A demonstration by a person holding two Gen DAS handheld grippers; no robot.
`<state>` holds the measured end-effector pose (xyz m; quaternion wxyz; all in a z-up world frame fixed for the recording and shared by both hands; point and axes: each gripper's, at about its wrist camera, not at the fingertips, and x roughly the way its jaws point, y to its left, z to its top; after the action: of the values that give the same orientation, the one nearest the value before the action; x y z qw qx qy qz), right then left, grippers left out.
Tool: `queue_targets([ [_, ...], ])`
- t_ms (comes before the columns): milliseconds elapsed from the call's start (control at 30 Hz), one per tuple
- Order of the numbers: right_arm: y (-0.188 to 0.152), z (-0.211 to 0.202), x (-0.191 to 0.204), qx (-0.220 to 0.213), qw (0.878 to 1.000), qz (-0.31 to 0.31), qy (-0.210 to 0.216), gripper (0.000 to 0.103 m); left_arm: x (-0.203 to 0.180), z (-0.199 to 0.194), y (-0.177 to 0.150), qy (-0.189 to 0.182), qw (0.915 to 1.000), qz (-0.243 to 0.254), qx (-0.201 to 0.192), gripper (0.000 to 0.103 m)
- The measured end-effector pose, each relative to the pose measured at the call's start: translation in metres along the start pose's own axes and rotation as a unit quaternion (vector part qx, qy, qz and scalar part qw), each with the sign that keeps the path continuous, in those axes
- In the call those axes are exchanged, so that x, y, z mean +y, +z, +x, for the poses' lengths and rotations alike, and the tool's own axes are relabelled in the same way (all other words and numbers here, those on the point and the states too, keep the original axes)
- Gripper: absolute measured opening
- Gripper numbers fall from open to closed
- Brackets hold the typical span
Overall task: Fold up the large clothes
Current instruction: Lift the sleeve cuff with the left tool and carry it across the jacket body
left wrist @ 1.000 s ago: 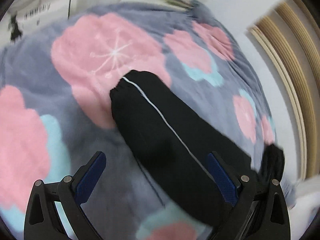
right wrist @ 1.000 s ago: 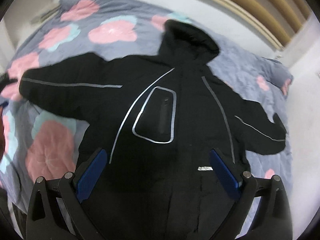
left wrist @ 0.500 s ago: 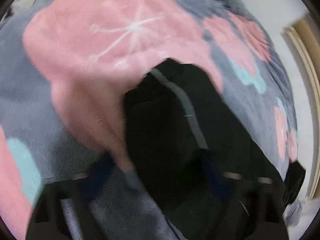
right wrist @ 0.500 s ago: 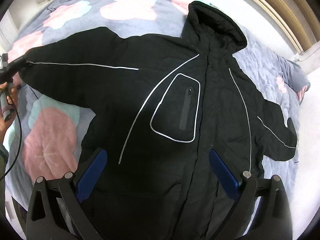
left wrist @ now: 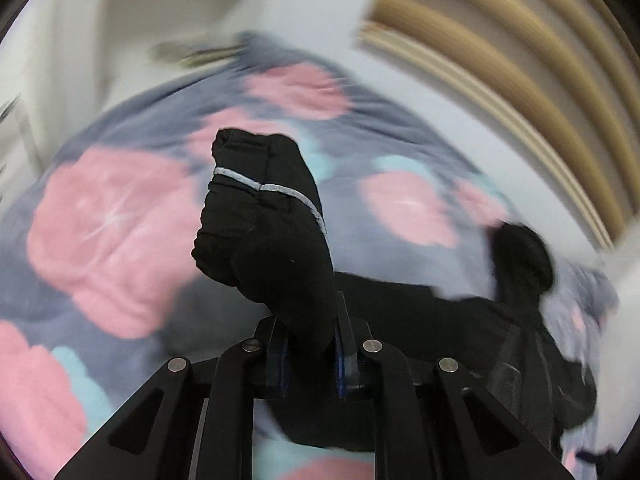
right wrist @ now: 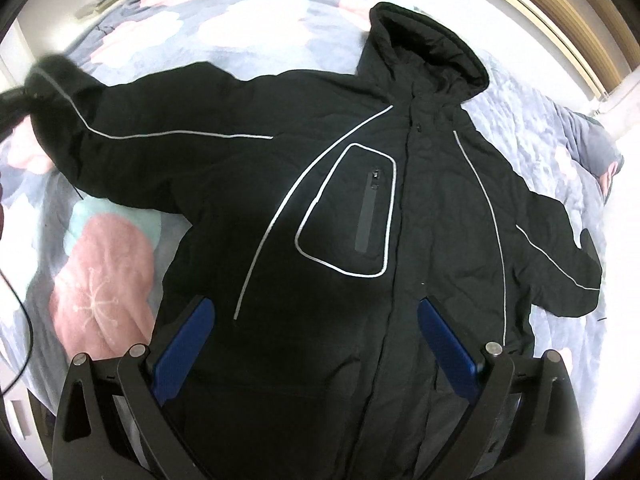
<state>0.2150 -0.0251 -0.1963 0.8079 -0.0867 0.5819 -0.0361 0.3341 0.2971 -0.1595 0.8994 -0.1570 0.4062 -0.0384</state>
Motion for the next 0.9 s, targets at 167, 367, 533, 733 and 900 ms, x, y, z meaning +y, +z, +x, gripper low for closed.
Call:
queue_targets([
  [167, -0.008, -0.009, -0.027, -0.013, 0.999, 0.033, 0.000, 0.101, -0.110, -0.010, -0.017, -0.089, 0.9923, 0.085, 0.009, 0.016],
  [367, -0.023, -0.007, -0.074, -0.010, 0.996, 0.089, -0.010, 0.101, -0.222, 0.027, -0.061, -0.147, 0.9716, 0.174, 0.064, 0.016],
  [533, -0.035, 0.003, -0.114, 0.000, 0.991, 0.129, -0.021, 0.101, -0.271, 0.088, -0.099, -0.145, 0.9585, 0.209, 0.128, 0.018],
  [733, -0.038, 0.016, -0.151, 0.007, 0.987, 0.157, -0.032, 0.101, -0.283, 0.151, -0.148, -0.164, 0.9366, 0.196, 0.240, 0.043],
  [900, -0.032, 0.024, -0.168, 0.003, 0.986, 0.161, -0.034, 0.101, -0.288, 0.146, -0.162, -0.203, 0.9212, 0.171, 0.285, 0.047],
])
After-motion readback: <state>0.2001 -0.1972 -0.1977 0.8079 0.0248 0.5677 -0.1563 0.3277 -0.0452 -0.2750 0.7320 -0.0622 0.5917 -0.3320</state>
